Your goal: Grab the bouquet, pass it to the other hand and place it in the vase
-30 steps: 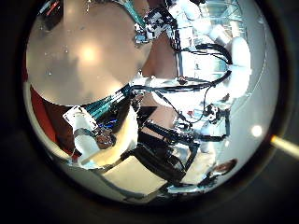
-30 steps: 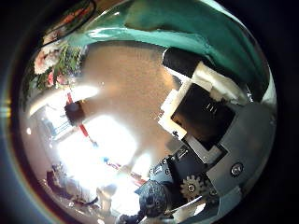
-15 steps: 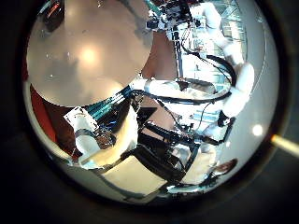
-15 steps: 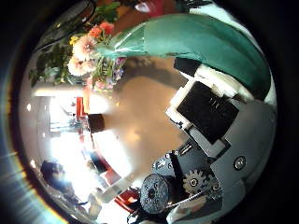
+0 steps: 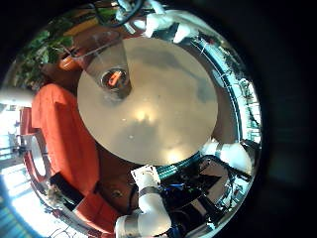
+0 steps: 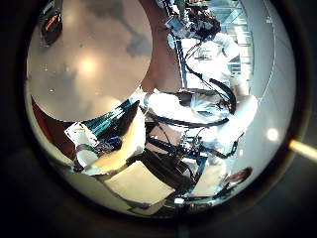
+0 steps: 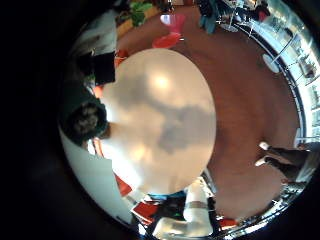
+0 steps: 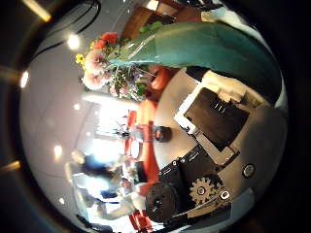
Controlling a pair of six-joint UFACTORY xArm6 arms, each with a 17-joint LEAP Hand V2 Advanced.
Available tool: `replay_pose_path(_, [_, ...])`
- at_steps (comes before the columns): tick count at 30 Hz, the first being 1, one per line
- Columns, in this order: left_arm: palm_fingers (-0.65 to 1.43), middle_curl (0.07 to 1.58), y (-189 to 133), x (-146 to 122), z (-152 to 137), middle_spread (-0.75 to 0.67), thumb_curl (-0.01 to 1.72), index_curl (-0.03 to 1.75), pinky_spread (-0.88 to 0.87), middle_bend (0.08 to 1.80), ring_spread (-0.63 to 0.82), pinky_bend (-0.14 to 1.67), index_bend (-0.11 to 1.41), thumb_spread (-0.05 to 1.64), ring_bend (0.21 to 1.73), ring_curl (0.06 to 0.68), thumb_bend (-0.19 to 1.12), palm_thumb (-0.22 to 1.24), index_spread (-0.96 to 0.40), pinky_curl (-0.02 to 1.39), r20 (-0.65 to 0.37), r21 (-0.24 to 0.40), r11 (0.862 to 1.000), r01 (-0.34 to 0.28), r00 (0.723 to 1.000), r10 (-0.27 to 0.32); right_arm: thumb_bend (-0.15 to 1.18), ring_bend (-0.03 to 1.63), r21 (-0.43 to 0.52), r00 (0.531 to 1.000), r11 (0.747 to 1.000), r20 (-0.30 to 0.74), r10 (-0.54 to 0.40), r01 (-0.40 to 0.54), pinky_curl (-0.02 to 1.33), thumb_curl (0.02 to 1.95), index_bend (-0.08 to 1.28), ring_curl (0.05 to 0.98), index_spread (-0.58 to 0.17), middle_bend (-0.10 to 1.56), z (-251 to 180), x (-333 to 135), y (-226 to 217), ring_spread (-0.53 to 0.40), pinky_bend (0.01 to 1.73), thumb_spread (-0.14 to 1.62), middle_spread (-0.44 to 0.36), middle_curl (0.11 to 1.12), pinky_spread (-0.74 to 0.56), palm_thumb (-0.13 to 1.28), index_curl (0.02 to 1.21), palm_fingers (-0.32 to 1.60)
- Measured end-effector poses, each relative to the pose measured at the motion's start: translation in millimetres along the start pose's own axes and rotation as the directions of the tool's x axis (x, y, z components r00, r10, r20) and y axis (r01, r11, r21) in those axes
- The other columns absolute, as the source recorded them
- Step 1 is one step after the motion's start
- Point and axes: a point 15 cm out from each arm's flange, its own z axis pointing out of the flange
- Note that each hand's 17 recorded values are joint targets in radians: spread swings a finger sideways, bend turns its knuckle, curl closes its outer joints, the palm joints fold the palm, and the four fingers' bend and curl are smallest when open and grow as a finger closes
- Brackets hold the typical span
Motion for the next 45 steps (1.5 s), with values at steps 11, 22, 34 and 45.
replay_pose_path(11, [0.17, 0.34, -33.8, 57.3, -20.7, 0.36, 0.32, 0.32, 0.48, 0.19, 0.51, 0.22, 0.16, 1.11, 0.49, 0.219, -0.03, 0.32, 0.15, 0.32, -0.294, 0.142, 0.989, -0.028, 0.953, 0.069, 0.04, 1.48, -0.125, 0.839, 0.984, 0.542, -0.042, 0.130, 0.86, 1.07, 1.16, 0.701, -0.237, 1.37, -16.5, -67.3, 35.7, -0.187, 1.28, 0.82, -0.136, 0.82, -0.18, 1.14, 0.93, 1.13])
replay_pose_path(22, [0.16, 0.35, -68.7, 79.2, -59.8, 0.36, 0.32, 0.29, 0.47, 0.22, 0.50, 0.25, 0.14, 1.05, 0.54, 0.223, -0.03, 0.24, 0.17, 0.33, -0.626, 0.292, 0.956, 0.010, 0.758, 0.183, 0.02, 1.47, -0.284, 0.760, 0.919, 0.649, -0.025, 0.273, 0.91, 1.16, 1.18, 0.701, -0.231, 1.38, 30.6, -113.9, 81.5, -0.187, 1.25, 0.83, -0.133, 0.81, -0.19, 1.13, 0.92, 1.13])
replay_pose_path(34, [0.14, 0.35, -85.8, 84.0, -84.8, 0.41, 0.34, 0.28, 0.48, 0.22, 0.51, 0.27, 0.15, 0.99, 0.58, 0.220, -0.03, 0.29, 0.20, 0.34, -0.773, 0.323, 0.946, 0.036, 0.586, 0.242, 0.01, 1.47, -0.466, 0.711, 0.811, 0.697, 0.091, 0.353, 0.95, 1.24, 1.19, 0.702, -0.227, 1.38, 82.5, -140.7, 147.3, -0.188, 1.22, 0.83, -0.134, 0.81, -0.19, 1.13, 0.92, 1.12])
replay_pose_path(45, [0.60, 0.47, -100.6, 118.9, -77.5, 0.12, 0.35, 0.24, 0.14, 0.52, 0.12, 0.44, 0.12, 0.95, 0.79, 0.263, -0.02, 0.35, 0.12, 0.39, -0.843, 0.241, 0.970, -0.026, 0.490, 0.223, 0.00, 1.47, -0.559, 0.758, 0.732, 0.646, 0.089, 0.390, 0.99, 1.29, 1.19, 0.703, -0.225, 1.38, 108.8, -141.3, 173.9, -0.188, 1.20, 0.85, -0.135, 0.81, -0.19, 1.13, 0.91, 1.13])
